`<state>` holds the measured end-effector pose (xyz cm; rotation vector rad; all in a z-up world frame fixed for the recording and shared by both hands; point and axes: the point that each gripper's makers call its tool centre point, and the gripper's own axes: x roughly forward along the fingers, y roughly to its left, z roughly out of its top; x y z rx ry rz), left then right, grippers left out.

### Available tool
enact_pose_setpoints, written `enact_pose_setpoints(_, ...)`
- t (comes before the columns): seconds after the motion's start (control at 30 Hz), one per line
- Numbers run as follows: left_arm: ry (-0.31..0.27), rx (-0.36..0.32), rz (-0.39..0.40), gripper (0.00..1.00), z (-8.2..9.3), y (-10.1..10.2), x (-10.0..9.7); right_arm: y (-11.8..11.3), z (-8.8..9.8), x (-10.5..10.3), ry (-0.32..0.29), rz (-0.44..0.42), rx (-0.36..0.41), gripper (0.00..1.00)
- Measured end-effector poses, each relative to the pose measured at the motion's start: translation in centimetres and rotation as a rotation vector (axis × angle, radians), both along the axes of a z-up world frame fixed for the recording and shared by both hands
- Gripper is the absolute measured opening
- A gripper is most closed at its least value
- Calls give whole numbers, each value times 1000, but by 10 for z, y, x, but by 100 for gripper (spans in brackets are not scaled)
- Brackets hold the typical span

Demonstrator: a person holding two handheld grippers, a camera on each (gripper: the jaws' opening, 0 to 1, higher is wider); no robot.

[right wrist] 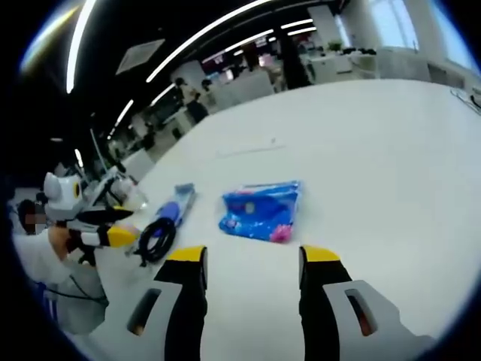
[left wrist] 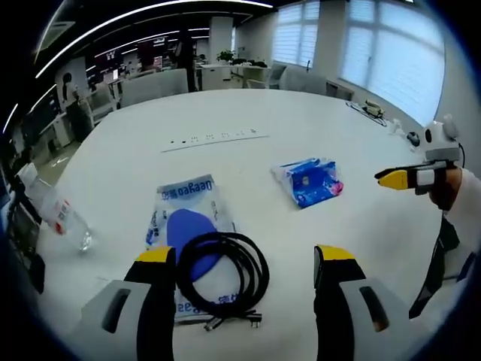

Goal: Arrange the tabletop items into an orderly group along one side of the table until the central work area is clear of visible clutter.

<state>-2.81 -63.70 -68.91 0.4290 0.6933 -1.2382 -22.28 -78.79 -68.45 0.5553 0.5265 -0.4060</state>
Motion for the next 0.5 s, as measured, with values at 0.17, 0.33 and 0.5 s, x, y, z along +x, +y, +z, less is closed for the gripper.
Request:
enact_pose_setpoints(0.17, -7, 5, 8, 76, -1, 10, 3, 3, -3, -10, 9, -8, 10, 46)
enact_pose_setpoints(0.33, -14, 5, 11, 76, 1, 15, 8, 2, -4, -13, 12, -21, 17, 46)
enact_pose_setpoints(0.5, -20, 14, 19, 77, 0, 19, 12, 3, -3, -10, 6, -15, 26, 45)
